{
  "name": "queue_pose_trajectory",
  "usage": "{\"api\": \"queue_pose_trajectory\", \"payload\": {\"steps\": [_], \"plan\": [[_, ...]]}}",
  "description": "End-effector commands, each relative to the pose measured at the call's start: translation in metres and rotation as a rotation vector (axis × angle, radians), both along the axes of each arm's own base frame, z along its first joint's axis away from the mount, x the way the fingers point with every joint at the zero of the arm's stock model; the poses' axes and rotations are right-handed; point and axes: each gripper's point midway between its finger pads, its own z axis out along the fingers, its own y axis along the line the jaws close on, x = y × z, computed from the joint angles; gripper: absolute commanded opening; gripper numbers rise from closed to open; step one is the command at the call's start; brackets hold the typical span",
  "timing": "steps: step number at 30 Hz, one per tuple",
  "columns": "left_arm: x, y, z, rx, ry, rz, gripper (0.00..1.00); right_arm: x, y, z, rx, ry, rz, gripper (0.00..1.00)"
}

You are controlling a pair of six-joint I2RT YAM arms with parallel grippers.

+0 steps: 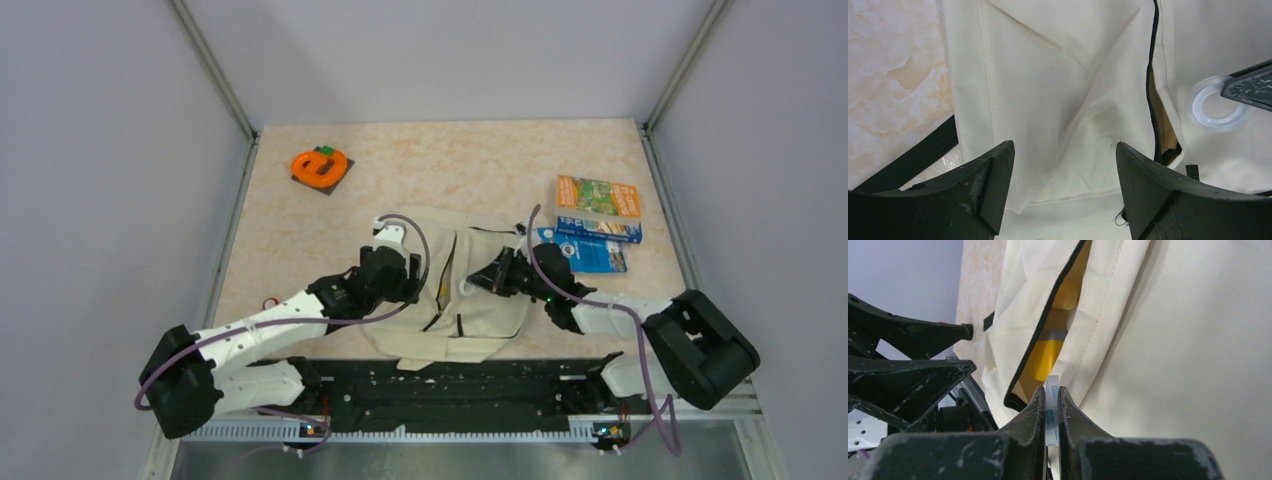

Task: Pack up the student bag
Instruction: Place the stationery in the student bag.

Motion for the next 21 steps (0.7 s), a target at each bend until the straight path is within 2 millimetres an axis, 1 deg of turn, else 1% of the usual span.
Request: {"api": "queue_pose_trajectory", "payload": {"steps": [1,5,14,17,20,21], "plan": [[0.001,-0.008,0.004,-0.072,0.005,-0.011,0.77,0.012,0.022,0.022,0.086,-0.057,0.013,0.00],[0.005,-0.006,-0.004,-0.072,0.028,0.002,0.72,0.012,0.034,0.020,0.116,-0.039,0.035,0.00],[0.012,-0.012,-0.010,-0.071,0.047,-0.017,0.50,0.015,0.056,0.014,0.181,-0.003,0.064,0.00],[0.012,-0.014,-0.015,-0.069,0.059,-0.022,0.41,0.017,0.063,0.011,0.180,0.003,0.070,0.00],[0.012,-0.016,-0.017,-0.071,0.067,-0.028,0.30,0.018,0.071,0.006,0.175,0.009,0.076,0.00],[0.012,-0.016,-0.018,-0.073,0.068,-0.030,0.25,0.019,0.073,0.005,0.172,0.009,0.077,0.00]]}}
